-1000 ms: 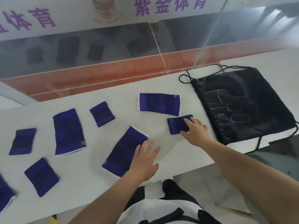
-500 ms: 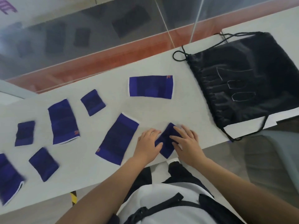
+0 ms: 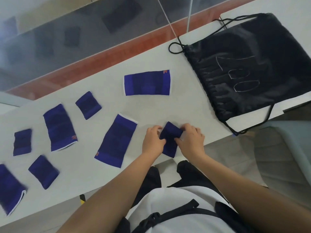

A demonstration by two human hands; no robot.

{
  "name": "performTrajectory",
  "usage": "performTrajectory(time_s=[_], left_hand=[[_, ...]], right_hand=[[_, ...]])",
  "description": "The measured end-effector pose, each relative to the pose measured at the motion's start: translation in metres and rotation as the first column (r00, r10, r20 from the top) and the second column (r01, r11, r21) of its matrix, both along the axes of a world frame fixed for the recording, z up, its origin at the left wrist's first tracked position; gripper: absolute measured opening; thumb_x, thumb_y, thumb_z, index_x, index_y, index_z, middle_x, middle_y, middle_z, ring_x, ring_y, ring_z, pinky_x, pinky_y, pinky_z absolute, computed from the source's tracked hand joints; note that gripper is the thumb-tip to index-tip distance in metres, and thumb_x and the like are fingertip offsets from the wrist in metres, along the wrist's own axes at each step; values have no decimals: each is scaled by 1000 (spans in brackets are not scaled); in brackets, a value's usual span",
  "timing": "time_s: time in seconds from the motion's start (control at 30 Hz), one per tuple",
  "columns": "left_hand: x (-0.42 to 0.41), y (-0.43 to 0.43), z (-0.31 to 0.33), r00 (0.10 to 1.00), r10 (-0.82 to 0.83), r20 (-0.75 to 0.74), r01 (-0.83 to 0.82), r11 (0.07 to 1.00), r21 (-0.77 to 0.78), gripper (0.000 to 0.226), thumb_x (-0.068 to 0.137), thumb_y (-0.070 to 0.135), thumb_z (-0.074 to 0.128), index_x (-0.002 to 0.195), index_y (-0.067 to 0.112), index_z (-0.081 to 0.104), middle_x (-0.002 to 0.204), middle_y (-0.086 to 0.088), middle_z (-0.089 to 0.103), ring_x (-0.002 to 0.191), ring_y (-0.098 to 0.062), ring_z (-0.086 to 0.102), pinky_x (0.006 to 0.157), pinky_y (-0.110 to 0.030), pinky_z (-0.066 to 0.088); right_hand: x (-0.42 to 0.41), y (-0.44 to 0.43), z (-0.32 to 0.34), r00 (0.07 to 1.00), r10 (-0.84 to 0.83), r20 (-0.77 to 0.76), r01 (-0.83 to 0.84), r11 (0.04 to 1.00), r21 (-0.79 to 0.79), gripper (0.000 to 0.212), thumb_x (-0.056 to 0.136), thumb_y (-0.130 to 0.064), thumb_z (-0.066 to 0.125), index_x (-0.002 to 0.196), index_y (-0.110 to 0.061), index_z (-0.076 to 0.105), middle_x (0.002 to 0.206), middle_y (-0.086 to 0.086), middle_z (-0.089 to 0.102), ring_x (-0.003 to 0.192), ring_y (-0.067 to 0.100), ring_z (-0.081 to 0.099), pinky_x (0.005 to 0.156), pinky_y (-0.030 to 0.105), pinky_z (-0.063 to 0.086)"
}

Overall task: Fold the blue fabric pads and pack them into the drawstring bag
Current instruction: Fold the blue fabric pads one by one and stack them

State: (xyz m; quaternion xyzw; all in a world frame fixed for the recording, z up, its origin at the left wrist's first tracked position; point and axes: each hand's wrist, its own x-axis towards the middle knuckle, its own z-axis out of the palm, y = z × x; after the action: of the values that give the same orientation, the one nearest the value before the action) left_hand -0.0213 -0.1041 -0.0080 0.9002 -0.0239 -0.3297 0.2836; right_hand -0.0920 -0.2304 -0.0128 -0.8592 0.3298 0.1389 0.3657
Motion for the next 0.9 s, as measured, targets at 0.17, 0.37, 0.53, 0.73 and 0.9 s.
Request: performTrajectory(time_s=[0.17, 0.37, 0.53, 0.73, 0.9], left_hand=[[11, 5, 14, 889, 257, -378, -346, 919, -188, 27, 94, 5, 62, 120, 14, 64, 117, -9, 71, 101, -23, 69, 76, -32, 59], [23, 13, 53, 824, 196, -531, -467, 766, -442, 25, 98, 9, 61, 123, 11, 64, 115, -11, 73, 103, -25, 72, 76, -39, 62], [27, 9, 79, 818, 200, -540, -555, 524, -647, 21, 99, -1, 52, 112, 4, 68, 110, -14, 72, 106, -30, 69, 85, -41, 59], [20, -4, 98, 825, 254, -505, -565, 385, -730, 21, 97, -8, 50, 101, 1, 69, 103, -16, 73, 102, -30, 69, 80, -34, 60], [11, 0, 100, 829, 249, -500, -559, 398, -728, 23, 95, -6, 48, 96, -1, 71, 117, -29, 66, 113, -39, 66, 86, -44, 59]], right_hand=[[5, -14, 21, 957, -288, 23, 246, 855, 456, 26, 93, -6, 61, 115, -20, 58, 112, 2, 67, 96, 17, 64, 69, 23, 50], [24, -40, 61, 948, -250, 195, 112, 840, 532, 28, 94, 0, 59, 98, -25, 71, 104, -3, 71, 103, 18, 64, 88, 32, 47], [29, -54, 85, 902, -306, 305, 30, 749, 662, 49, 88, 10, 63, 70, -33, 79, 111, -1, 70, 108, 29, 66, 92, 40, 53], [19, -62, 96, 918, -360, 165, 37, 493, 870, 30, 90, 12, 53, 91, -8, 76, 122, 19, 68, 106, 36, 69, 91, 49, 58], [23, -68, 97, 913, -406, 30, 119, 337, 934, 18, 92, 1, 54, 100, -1, 70, 109, 20, 68, 99, 34, 67, 90, 49, 58]])
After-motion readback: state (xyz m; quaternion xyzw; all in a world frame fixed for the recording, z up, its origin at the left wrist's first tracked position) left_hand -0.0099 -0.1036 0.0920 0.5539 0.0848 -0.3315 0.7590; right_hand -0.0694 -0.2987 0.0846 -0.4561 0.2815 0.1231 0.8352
